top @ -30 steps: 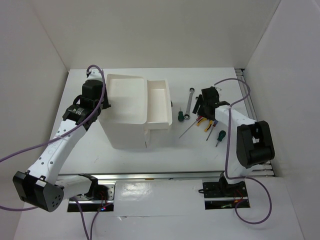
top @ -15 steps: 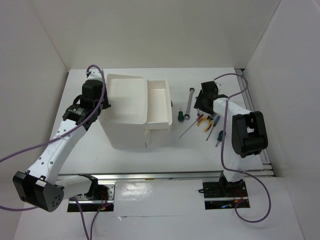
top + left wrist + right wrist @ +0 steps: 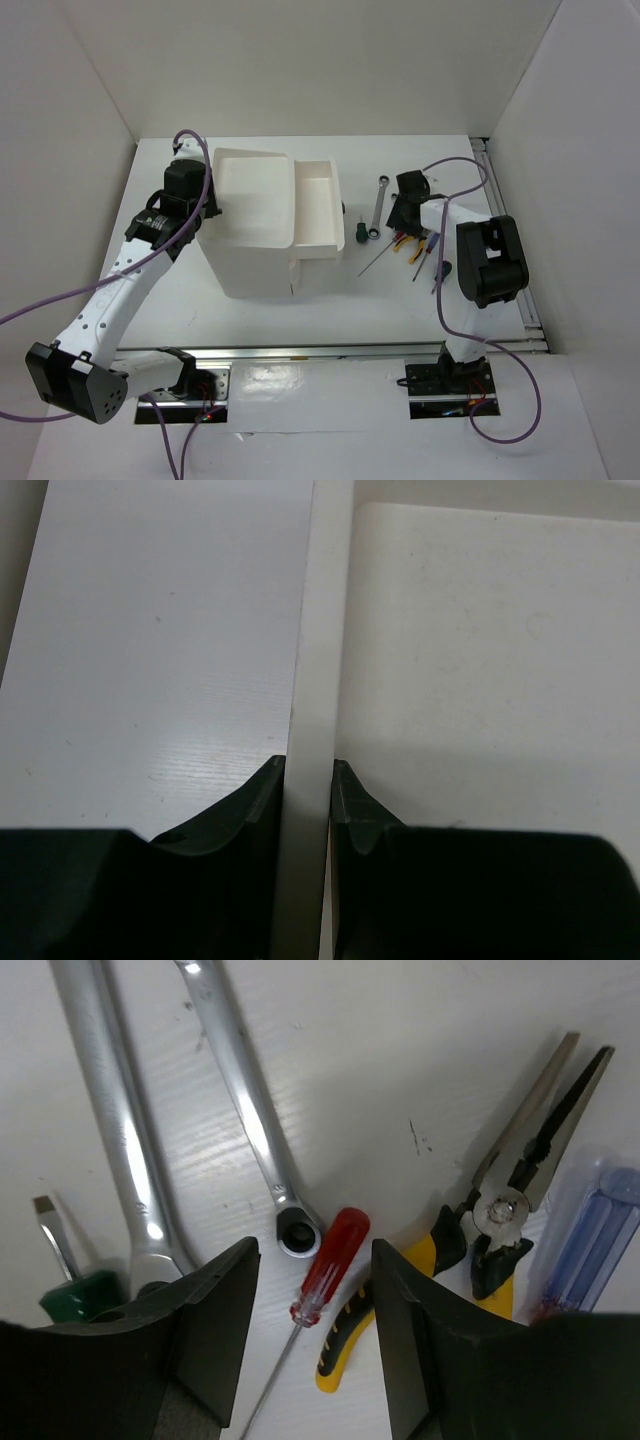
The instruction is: Sort the tools into containers
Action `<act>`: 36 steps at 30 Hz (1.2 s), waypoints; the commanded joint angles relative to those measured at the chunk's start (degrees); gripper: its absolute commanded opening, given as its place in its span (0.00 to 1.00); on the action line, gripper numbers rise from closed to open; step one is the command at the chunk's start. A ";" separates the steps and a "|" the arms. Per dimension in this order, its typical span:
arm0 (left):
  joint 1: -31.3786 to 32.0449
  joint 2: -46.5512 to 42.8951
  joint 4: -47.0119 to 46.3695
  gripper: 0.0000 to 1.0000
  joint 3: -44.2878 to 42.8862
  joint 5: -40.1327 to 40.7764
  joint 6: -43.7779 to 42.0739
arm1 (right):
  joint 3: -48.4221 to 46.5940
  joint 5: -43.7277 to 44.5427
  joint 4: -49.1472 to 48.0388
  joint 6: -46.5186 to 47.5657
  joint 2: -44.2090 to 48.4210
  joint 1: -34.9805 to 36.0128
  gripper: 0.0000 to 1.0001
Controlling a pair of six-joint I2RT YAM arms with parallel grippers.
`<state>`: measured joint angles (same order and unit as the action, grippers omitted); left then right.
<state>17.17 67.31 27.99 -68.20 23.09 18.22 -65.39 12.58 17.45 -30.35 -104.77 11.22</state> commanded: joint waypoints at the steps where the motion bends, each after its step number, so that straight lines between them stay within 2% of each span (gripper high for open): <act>1: 0.50 -0.69 4.18 0.00 1.41 -0.68 3.58 | 1.58 1.84 -1.80 -1.29 0.88 0.47 0.55; 6: 0.50 -1.21 4.18 0.00 1.41 -1.29 3.58 | 3.24 2.45 -2.42 -1.82 -0.43 0.47 0.55; 10: 0.50 -1.21 4.18 0.00 1.41 -1.29 3.58 | 3.25 2.45 -2.42 -2.35 -0.96 0.47 0.50; 11: 0.50 -1.21 4.18 0.00 1.41 -1.29 3.58 | 3.25 2.45 -2.42 -2.35 -0.96 0.47 0.45; 13: 0.50 -1.21 3.66 0.00 1.41 -1.29 3.58 | 3.25 2.45 -2.42 -2.35 -0.96 0.47 0.43; 14: 0.50 -1.21 3.65 0.00 1.41 -1.29 3.58 | 3.25 2.45 -2.42 -2.35 -0.96 0.47 0.35; 15: 0.50 -1.21 3.65 0.00 1.41 -1.29 3.58 | 3.77 2.45 -2.42 -2.87 -0.96 0.47 0.30; 22: 0.50 -1.21 3.65 0.00 1.41 -1.82 3.58 | 4.30 2.98 -1.19 -3.40 -0.43 0.47 0.30; 23: 0.50 -1.21 3.65 0.00 1.41 -1.82 3.58 | 4.82 2.98 -1.19 -3.40 -0.43 0.47 0.22; 26: 0.50 -1.21 3.65 0.00 1.41 -1.82 3.58 | 4.83 2.45 -1.19 -3.40 -0.43 0.47 0.20; 27: 0.50 -1.21 3.65 0.00 1.41 -1.82 3.58 | 4.83 2.45 -0.50 -3.40 -0.43 0.47 0.06; 28: 0.50 -1.74 3.65 0.00 1.41 -1.82 3.58 | 4.83 2.45 -0.49 -3.40 -0.43 0.47 0.00; 32: 0.50 -1.74 3.65 0.00 1.41 -1.82 3.58 | 2.73 2.45 2.58 -3.40 2.63 0.99 0.00; 36: 0.50 -1.74 3.65 0.00 1.41 -1.82 3.58 | -2.18 3.33 6.79 -2.00 11.05 1.61 0.00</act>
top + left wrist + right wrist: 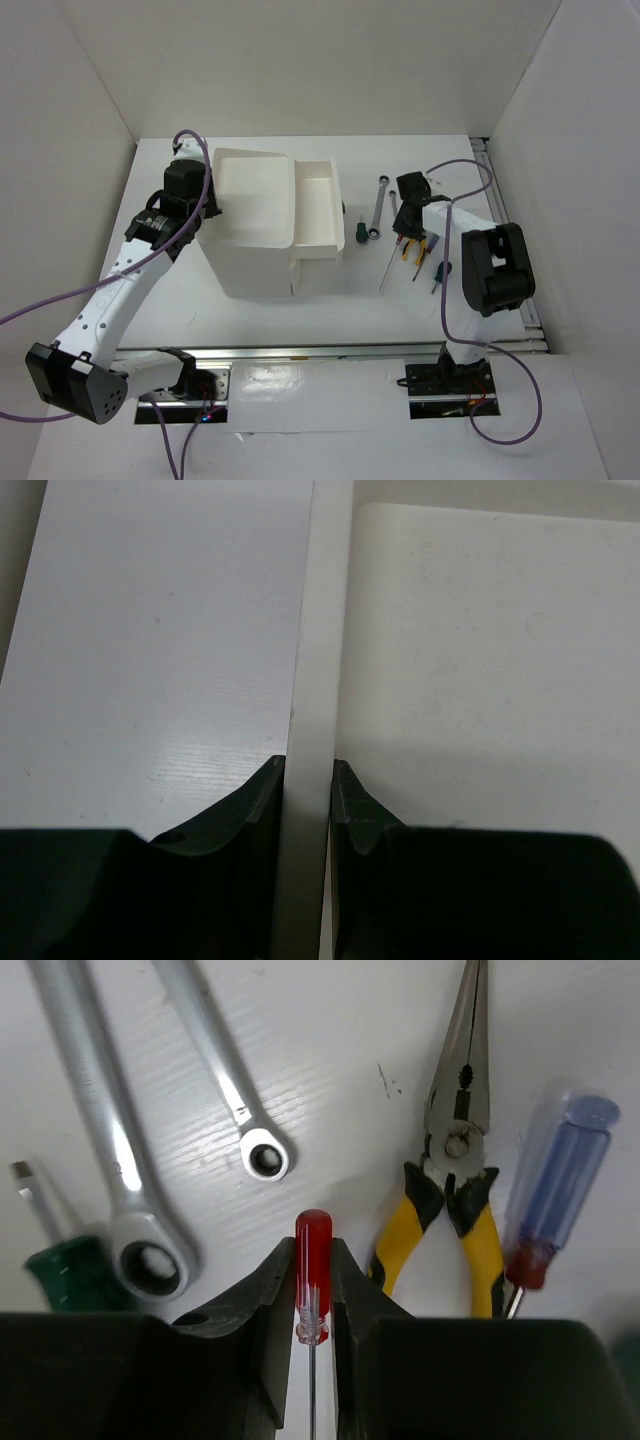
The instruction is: Sort the tools into containers
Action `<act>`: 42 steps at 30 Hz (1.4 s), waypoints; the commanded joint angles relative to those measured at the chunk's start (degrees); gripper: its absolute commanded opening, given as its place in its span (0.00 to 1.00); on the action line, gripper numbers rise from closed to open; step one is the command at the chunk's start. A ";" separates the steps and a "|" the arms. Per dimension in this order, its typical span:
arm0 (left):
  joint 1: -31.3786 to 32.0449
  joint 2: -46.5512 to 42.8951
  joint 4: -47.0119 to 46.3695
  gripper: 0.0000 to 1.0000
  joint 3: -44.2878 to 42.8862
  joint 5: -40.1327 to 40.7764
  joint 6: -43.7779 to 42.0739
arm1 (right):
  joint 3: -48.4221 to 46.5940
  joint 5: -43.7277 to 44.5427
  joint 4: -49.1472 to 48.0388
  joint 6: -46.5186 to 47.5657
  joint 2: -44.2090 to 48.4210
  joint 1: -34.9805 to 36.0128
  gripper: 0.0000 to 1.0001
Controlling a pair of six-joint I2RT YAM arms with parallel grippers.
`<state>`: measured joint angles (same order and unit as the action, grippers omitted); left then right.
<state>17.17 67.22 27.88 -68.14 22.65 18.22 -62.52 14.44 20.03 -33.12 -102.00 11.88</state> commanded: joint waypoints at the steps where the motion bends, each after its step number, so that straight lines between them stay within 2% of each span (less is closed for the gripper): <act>1: 0.50 -1.65 3.76 0.00 1.34 -1.39 3.58 | -6.37 1.47 5.01 0.78 9.70 0.95 0.00; 6: 0.50 -1.65 3.76 0.00 1.34 -1.39 3.58 | -16.39 1.99 10.71 3.68 14.80 0.95 0.00; 9: 0.50 -1.65 3.76 0.00 1.34 -1.39 3.58 | -22.63 1.48 10.73 6.92 16.91 2.01 0.00; 10: 0.50 -1.65 3.76 0.00 1.86 -1.39 3.58 | -23.34 0.08 7.25 8.06 18.83 2.53 0.00; 13: 0.50 -1.65 3.76 0.00 1.87 -1.39 3.58 | -24.40 -10.18 -0.75 10.71 20.87 2.53 0.00; 14: 0.50 -1.65 3.76 0.00 1.87 -1.39 3.58 | -26.75 -17.53 -1.74 11.93 20.87 2.53 0.00; 17: 0.50 -1.65 3.76 0.00 1.87 -1.39 3.58 | -33.34 -27.32 -2.37 12.55 16.41 5.07 0.00; 25: 0.50 -1.65 3.76 0.00 1.87 -1.39 3.58 | -38.19 -27.36 -6.40 11.42 10.16 10.79 0.00; 30: 0.50 -1.65 3.76 0.00 1.87 -1.39 4.11 | -41.71 -26.83 -5.09 10.80 5.94 12.64 0.00; 42: 0.50 -1.65 3.76 0.00 1.87 -1.39 4.11 | -41.55 -23.06 -5.10 9.22 2.24 16.69 0.00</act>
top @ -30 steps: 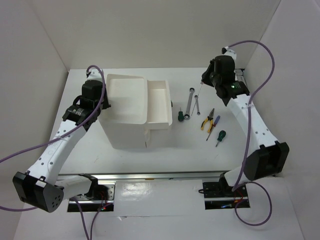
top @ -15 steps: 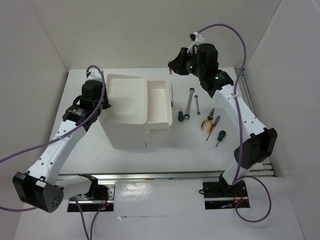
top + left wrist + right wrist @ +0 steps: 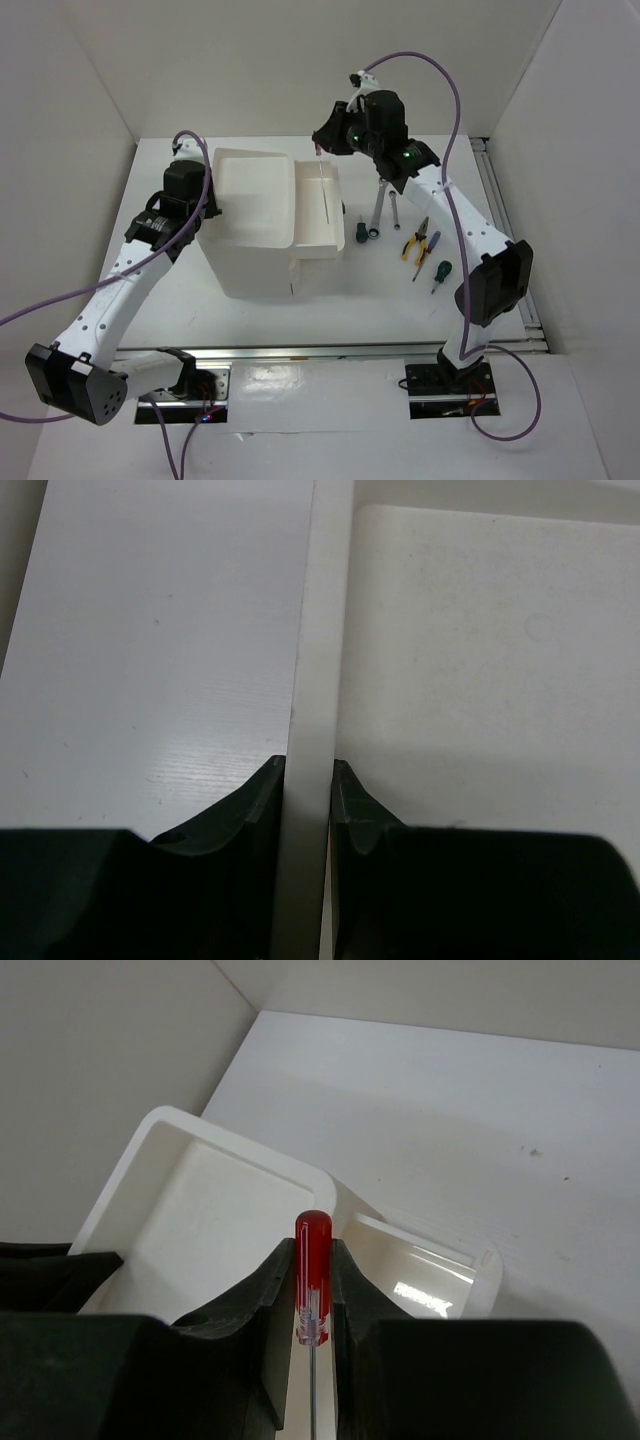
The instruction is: Sort the tools into containers
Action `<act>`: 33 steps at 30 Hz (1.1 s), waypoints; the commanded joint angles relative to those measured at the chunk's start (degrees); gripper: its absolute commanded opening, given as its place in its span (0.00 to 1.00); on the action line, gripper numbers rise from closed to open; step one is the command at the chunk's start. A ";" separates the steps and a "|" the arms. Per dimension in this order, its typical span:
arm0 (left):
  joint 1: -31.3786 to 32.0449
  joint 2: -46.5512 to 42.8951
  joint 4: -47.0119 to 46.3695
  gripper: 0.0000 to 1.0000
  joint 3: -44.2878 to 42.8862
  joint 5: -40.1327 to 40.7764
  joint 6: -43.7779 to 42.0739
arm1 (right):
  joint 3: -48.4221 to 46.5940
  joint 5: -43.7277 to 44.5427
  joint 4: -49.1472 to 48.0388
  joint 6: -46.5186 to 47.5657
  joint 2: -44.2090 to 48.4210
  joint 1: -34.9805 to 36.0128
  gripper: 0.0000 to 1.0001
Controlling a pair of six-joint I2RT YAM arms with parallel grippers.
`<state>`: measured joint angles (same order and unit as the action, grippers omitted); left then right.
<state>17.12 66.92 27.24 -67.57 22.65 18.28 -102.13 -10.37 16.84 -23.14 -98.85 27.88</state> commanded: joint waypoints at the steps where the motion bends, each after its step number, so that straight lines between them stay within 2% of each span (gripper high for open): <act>1: 0.54 -1.35 4.40 0.00 1.30 -1.39 4.04 | -1.07 1.76 -1.90 -0.77 -0.91 1.38 0.00; 3: 0.54 -1.35 4.40 0.00 1.30 -1.39 4.04 | 0.25 3.25 -1.90 -0.77 -0.21 2.00 0.00; 5: 0.54 -1.35 4.40 0.00 1.30 -1.39 4.04 | 2.01 3.25 -1.37 0.45 0.58 2.53 0.24; 6: 0.54 -1.35 4.40 0.00 1.30 -1.39 4.04 | 2.80 4.04 -1.37 0.46 0.59 2.53 0.39; 7: 0.54 -1.35 4.40 0.00 1.30 -1.39 4.04 | 4.29 4.04 -1.37 1.24 1.28 2.53 0.62; 8: 0.54 -1.35 4.40 0.00 1.30 -1.39 4.04 | 4.30 4.04 -1.37 1.25 1.90 2.53 0.74; 9: 0.54 -1.35 4.40 0.00 1.30 -1.39 4.04 | 4.83 5.00 -0.85 1.25 1.90 2.53 0.83; 10: 0.54 -1.35 4.40 0.00 1.30 -1.39 4.04 | 4.83 5.01 -0.32 1.77 1.90 2.53 0.86; 14: 0.54 -1.35 4.40 0.01 1.30 -1.39 4.04 | 4.83 6.93 0.39 1.78 3.74 1.92 0.90; 15: 0.54 -1.35 4.40 0.01 1.30 -1.39 4.04 | 6.31 11.55 0.39 2.47 4.71 1.92 0.90; 18: 0.54 -1.35 4.40 0.01 1.30 -1.39 4.04 | 10.26 19.15 0.39 3.70 8.66 -0.79 0.79; 22: 0.54 -1.35 4.40 0.03 1.30 -1.39 4.04 | 13.88 20.47 1.18 4.85 11.39 -3.79 0.78; 23: 0.54 -1.35 4.40 0.03 1.30 -1.39 4.04 | 13.88 22.74 2.48 4.85 11.40 -3.80 0.78; 24: 0.54 -1.35 4.40 0.03 1.30 -1.39 4.04 | 14.41 30.42 5.98 3.81 12.18 -3.80 0.80; 25: 0.54 -1.35 4.40 0.03 1.30 -1.39 4.04 | 14.41 34.41 8.62 2.67 12.19 -4.41 0.80; 27: 0.54 -1.35 4.40 0.03 1.30 -1.39 4.04 | 14.41 39.79 16.33 0.12 12.80 -5.72 0.80; 30: 0.54 -1.35 4.40 0.03 1.30 -1.39 4.04 | 21.59 39.83 17.45 -2.79 14.64 -11.52 0.78; 33: 0.54 -1.35 4.40 0.04 1.82 -1.39 4.04 | 30.13 37.71 16.91 -5.15 16.58 -17.49 0.72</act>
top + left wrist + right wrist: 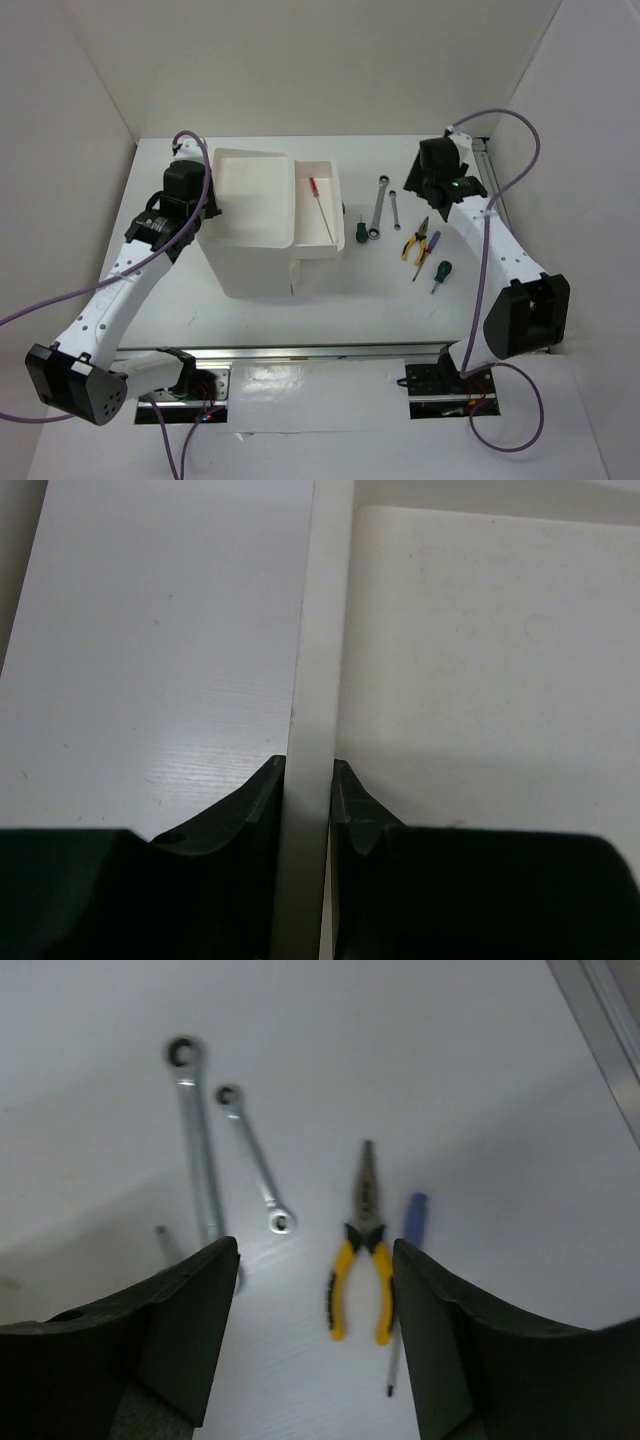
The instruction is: Sort the tools into containers
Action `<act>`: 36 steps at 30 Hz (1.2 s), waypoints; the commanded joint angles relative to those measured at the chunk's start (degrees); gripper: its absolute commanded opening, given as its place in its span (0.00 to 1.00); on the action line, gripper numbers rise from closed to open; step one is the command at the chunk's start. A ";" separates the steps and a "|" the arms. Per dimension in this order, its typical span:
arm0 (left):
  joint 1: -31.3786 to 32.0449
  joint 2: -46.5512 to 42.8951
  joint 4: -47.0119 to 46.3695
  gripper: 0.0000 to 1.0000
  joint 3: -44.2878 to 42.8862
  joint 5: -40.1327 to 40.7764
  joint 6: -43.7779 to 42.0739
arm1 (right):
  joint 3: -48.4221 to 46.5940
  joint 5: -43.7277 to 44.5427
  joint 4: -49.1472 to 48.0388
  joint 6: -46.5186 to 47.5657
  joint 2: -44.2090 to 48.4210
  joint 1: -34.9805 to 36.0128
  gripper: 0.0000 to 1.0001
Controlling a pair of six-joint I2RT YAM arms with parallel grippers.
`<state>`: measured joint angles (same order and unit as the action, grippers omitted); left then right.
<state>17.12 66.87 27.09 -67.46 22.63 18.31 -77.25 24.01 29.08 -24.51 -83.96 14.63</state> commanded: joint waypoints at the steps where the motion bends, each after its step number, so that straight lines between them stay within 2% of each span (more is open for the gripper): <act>1: 0.54 -1.30 4.55 0.04 1.72 -1.36 4.02 | 7.10 1.58 4.67 -4.57 2.83 -5.57 0.70; 4: 0.54 -1.30 4.55 0.04 1.72 -1.36 4.02 | 16.85 -0.71 -1.03 -4.58 5.21 -10.31 0.59; 7: 0.54 -1.30 4.55 0.04 1.72 -1.97 4.02 | 22.92 -6.93 -4.11 -2.75 4.34 -16.02 0.57; 9: 0.54 -1.30 4.55 0.04 1.72 -1.98 4.55 | 23.72 -8.36 -5.17 -2.73 3.11 -16.57 0.57; 29: 0.54 -0.78 4.55 0.04 1.72 -3.30 4.55 | 19.33 -11.79 -10.89 -1.42 -9.55 -17.09 0.56; 36: 0.54 -0.78 4.55 0.04 1.72 -3.30 4.55 | 18.81 -11.79 -11.41 -2.03 -15.26 -17.62 0.51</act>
<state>17.08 66.65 26.74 -67.13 22.24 18.39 -56.86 11.77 19.70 -26.11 -97.80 -2.63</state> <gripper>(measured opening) 0.328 0.515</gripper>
